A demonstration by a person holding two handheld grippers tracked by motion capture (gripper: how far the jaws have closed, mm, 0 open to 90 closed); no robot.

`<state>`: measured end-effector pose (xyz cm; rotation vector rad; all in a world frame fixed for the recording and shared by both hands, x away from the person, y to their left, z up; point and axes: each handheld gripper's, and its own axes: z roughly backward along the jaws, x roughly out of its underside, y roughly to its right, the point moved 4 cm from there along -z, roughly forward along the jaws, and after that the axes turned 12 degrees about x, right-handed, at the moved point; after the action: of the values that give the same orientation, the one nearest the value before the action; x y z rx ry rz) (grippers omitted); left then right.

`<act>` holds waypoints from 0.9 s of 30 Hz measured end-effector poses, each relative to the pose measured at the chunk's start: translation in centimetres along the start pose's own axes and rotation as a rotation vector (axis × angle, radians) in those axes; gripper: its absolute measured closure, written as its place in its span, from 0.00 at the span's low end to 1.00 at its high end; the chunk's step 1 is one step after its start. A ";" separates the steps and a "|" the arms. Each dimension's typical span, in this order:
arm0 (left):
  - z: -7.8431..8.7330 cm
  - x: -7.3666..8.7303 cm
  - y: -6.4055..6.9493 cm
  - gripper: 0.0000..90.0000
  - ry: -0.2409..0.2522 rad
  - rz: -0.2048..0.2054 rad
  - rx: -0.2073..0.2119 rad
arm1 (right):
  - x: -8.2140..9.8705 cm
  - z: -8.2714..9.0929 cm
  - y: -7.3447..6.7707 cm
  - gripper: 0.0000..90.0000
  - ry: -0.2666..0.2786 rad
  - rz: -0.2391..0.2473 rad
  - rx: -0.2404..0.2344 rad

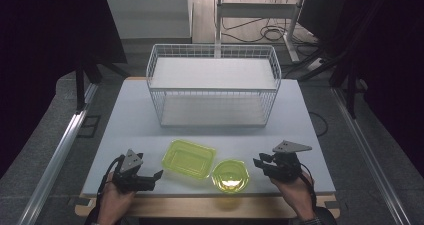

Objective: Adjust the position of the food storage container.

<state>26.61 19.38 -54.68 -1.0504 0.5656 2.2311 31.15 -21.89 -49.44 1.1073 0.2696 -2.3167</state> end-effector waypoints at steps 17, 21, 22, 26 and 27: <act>-0.1 0.1 0.0 0.09 -0.021 -0.017 -0.006 | -1.2 0.2 -6.2 0.99 -0.008 0.096 -0.171; -0.2 0.1 0.0 0.09 -0.024 -0.017 -0.008 | -1.3 0.1 -7.3 0.99 -0.010 0.104 -0.193; -0.2 0.1 0.0 0.09 -0.026 -0.017 -0.009 | -1.5 0.0 -8.0 0.99 -0.013 0.112 -0.208; -0.3 0.1 0.1 0.09 -0.032 -0.018 -0.011 | -1.6 -0.5 -9.6 0.99 -0.028 0.130 -0.237; -0.3 0.1 0.1 0.09 -0.032 -0.018 -0.011 | -1.6 -0.6 -10.0 0.99 -0.029 0.135 -0.247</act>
<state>26.64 19.23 -54.95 -1.0192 0.5279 2.2338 26.80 -12.77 -49.16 0.9390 0.4428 -2.1123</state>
